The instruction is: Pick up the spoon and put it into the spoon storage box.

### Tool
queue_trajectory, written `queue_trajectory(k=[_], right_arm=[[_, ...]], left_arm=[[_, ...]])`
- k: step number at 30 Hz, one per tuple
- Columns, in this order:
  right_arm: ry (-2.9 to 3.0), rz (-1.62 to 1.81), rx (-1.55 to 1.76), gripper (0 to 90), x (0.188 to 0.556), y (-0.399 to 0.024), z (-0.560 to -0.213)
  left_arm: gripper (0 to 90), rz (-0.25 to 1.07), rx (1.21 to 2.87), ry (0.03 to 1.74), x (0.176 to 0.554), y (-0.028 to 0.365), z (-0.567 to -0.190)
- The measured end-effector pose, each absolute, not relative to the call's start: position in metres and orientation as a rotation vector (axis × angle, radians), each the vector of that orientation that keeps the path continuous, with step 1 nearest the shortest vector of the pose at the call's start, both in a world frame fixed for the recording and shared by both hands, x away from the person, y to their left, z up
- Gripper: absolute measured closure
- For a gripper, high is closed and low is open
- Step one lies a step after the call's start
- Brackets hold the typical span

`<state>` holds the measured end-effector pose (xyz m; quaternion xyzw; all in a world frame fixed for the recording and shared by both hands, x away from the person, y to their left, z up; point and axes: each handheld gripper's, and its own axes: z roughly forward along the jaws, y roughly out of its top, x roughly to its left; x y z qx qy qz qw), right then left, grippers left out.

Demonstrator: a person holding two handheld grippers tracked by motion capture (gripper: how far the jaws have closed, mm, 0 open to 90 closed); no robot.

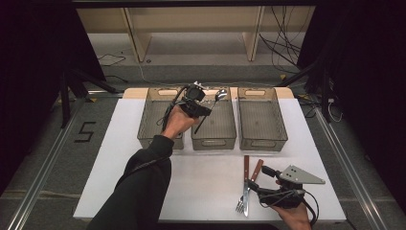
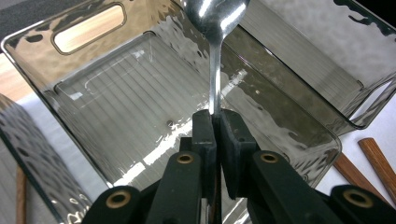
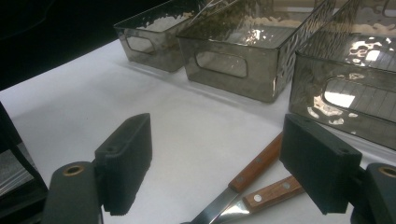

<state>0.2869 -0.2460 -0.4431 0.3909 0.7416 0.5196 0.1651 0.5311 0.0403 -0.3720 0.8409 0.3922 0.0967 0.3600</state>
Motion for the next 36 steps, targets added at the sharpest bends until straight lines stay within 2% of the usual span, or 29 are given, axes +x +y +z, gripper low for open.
queue_trajectory(k=[20,24,26,32,36], right_arm=[[2.114,1.481,1.111,26.1,0.287,-0.246,-0.443],[2.115,1.483,1.112,26.1,0.287,-0.246,-0.443],[2.114,1.483,1.112,26.1,0.287,-0.246,-0.443],[2.115,1.481,1.114,26.1,0.287,-0.246,-0.443],[2.114,1.481,1.117,26.1,0.287,-0.246,-0.443]], left_arm=[[82.6,0.212,2.217,1.063,0.534,0.032,-0.392],[68.9,0.218,2.22,1.079,0.534,0.032,-0.39],[59.2,0.218,2.212,1.086,0.534,0.033,-0.389],[47.0,0.17,2.186,1.086,0.526,0.042,-0.378],[42.5,0.158,2.175,1.092,0.522,0.048,-0.377]])
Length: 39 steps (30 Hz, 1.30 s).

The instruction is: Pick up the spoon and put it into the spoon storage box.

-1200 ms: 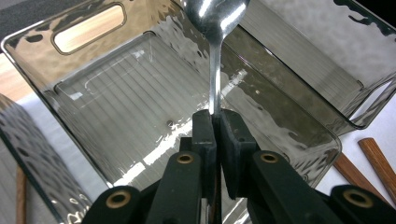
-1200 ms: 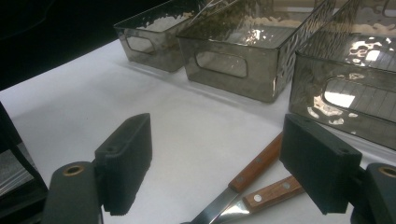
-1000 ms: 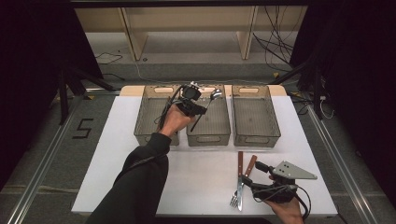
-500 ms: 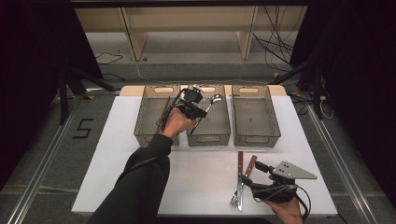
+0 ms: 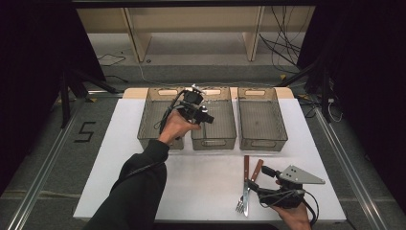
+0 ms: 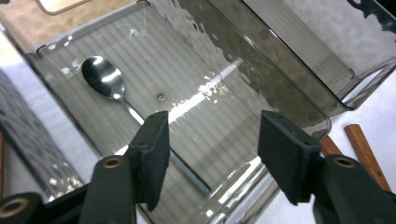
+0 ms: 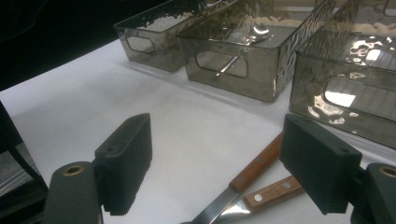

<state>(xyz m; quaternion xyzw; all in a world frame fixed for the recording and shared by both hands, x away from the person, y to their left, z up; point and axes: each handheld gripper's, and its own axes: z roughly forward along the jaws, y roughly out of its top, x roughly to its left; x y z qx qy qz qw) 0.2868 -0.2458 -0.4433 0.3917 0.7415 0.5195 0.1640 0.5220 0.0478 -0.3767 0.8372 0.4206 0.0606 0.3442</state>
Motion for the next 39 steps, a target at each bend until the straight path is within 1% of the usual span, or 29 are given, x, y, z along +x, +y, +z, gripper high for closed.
queue_trajectory(k=[6,13,19,27,32,39], right_arm=[[2.112,1.478,1.114,26.1,0.287,-0.246,-0.443],[2.111,1.475,1.121,26.1,0.287,-0.246,-0.444],[2.116,1.47,1.126,26.1,0.287,-0.245,-0.444],[2.127,1.455,1.131,26.1,0.287,-0.244,-0.444],[2.128,1.453,1.131,26.2,0.288,-0.244,-0.444],[2.13,1.445,1.137,26.3,0.289,-0.244,-0.445]], left_arm=[[36.4,0.134,2.137,1.088,0.51,0.059,-0.372],[29.8,0.156,2.131,1.05,0.491,0.07,-0.362],[26.1,0.171,2.099,1.039,0.474,0.084,-0.358],[24.2,0.198,2.045,1.031,0.446,0.112,-0.363],[23.3,0.212,1.993,1.029,0.423,0.133,-0.373],[22.7,0.24,1.946,1.037,0.403,0.155,-0.384]])
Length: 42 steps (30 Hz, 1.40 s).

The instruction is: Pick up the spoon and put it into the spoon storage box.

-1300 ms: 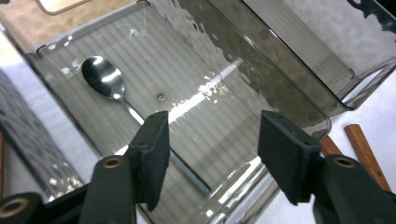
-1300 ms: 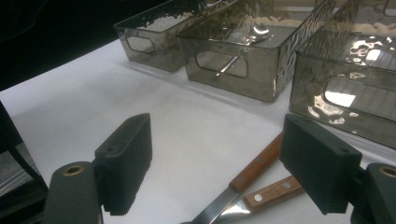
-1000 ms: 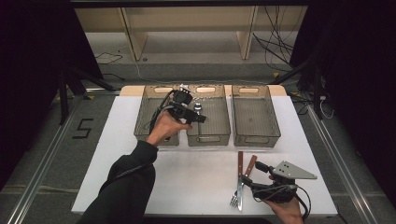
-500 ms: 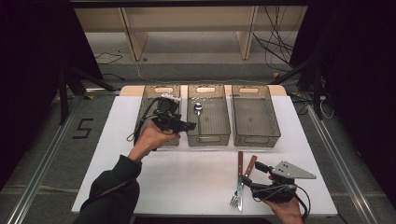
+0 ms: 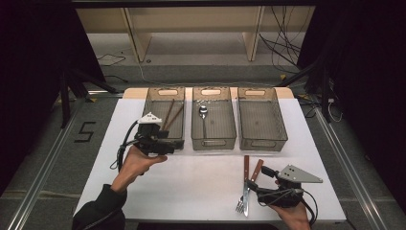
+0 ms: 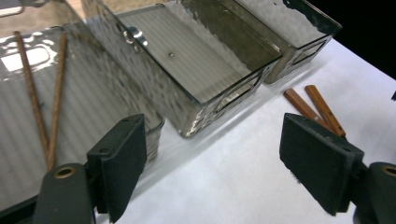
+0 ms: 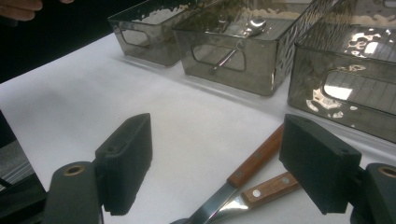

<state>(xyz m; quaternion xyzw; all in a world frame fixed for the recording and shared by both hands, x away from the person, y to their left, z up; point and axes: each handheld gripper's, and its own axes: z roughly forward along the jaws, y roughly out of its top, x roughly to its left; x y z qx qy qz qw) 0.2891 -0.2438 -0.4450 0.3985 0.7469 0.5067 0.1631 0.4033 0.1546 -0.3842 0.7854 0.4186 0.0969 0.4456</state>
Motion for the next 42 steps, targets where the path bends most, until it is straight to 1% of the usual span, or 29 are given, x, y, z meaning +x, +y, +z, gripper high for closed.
queue_trajectory(k=[5,14,22,27,36,42], right_arm=[[2.131,1.441,1.14,26.3,0.291,-0.243,-0.445],[2.14,1.408,1.154,26.4,0.297,-0.242,-0.444],[2.19,1.299,1.228,26.6,0.308,-0.235,-0.44],[2.22,1.225,1.262,26.6,0.316,-0.228,-0.439],[2.257,1.136,1.307,26.7,0.328,-0.221,-0.44],[2.271,1.138,1.285,29.2,0.337,-0.219,-0.438]], left_arm=[[22.5,0.252,1.921,1.039,0.386,0.171,-0.396],[21.7,0.254,1.878,1.063,0.368,0.189,-0.411],[21.4,0.259,1.863,1.076,0.354,0.195,-0.419],[21.4,0.296,1.874,1.059,0.344,0.199,-0.424],[21.0,0.318,1.864,1.059,0.332,0.208,-0.429],[20.9,0.348,1.852,1.054,0.325,0.213,-0.429]])
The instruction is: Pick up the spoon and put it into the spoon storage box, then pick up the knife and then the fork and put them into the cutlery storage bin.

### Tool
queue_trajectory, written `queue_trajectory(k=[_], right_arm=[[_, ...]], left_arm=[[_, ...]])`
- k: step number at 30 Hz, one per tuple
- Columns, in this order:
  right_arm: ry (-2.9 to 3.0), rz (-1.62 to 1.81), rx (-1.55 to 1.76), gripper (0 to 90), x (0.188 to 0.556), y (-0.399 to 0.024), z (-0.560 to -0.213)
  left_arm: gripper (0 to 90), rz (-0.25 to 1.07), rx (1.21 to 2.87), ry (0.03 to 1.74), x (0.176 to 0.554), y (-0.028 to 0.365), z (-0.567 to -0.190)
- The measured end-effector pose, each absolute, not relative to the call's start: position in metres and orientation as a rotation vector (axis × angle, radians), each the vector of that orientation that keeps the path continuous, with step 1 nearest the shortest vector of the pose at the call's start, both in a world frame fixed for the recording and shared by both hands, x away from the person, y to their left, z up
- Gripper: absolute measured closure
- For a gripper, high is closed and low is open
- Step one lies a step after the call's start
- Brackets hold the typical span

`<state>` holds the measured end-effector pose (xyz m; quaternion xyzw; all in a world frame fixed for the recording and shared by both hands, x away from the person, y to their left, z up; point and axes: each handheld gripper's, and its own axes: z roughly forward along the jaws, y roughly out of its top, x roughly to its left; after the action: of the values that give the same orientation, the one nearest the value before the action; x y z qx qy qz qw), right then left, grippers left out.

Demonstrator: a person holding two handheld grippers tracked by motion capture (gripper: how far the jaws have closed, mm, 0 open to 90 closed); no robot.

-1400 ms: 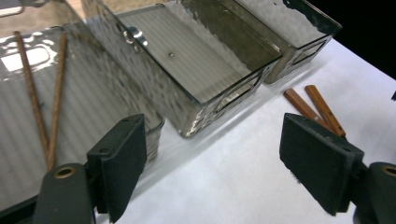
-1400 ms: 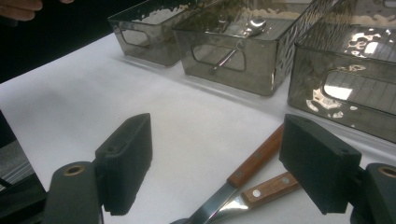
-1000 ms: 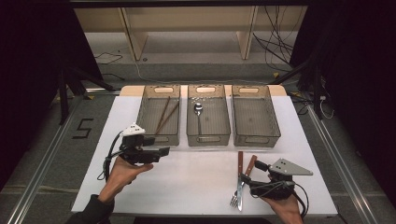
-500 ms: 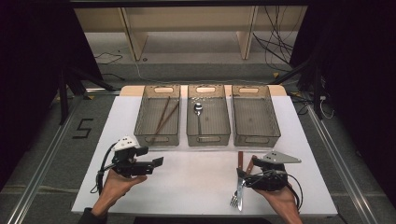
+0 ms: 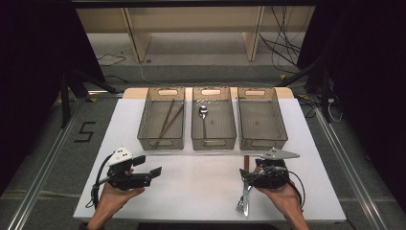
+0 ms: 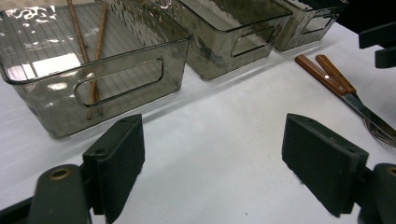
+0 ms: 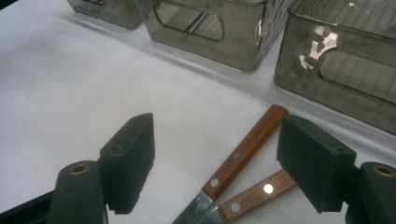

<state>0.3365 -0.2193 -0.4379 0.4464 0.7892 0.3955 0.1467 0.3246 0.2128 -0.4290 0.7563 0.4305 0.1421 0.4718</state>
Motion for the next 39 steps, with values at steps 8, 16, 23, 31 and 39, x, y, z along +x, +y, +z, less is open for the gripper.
queue_trajectory(k=[8,16,23,31,39], right_arm=[[2.29,1.074,1.324,32.0,0.354,-0.218,-0.439],[2.349,0.946,1.38,33.8,0.365,-0.209,-0.448],[2.368,0.893,1.44,34.4,0.369,-0.205,-0.451],[2.387,0.859,1.46,34.4,0.369,-0.202,-0.455],[2.418,0.822,1.484,35.9,0.373,-0.2,-0.459]], left_arm=[[20.8,0.372,1.833,1.055,0.316,0.217,-0.431],[20.6,0.365,1.826,1.058,0.31,0.219,-0.433],[20.6,0.369,1.816,1.057,0.308,0.22,-0.434],[20.6,0.38,1.791,1.051,0.305,0.224,-0.434],[20.4,0.382,1.78,1.041,0.302,0.225,-0.435]])
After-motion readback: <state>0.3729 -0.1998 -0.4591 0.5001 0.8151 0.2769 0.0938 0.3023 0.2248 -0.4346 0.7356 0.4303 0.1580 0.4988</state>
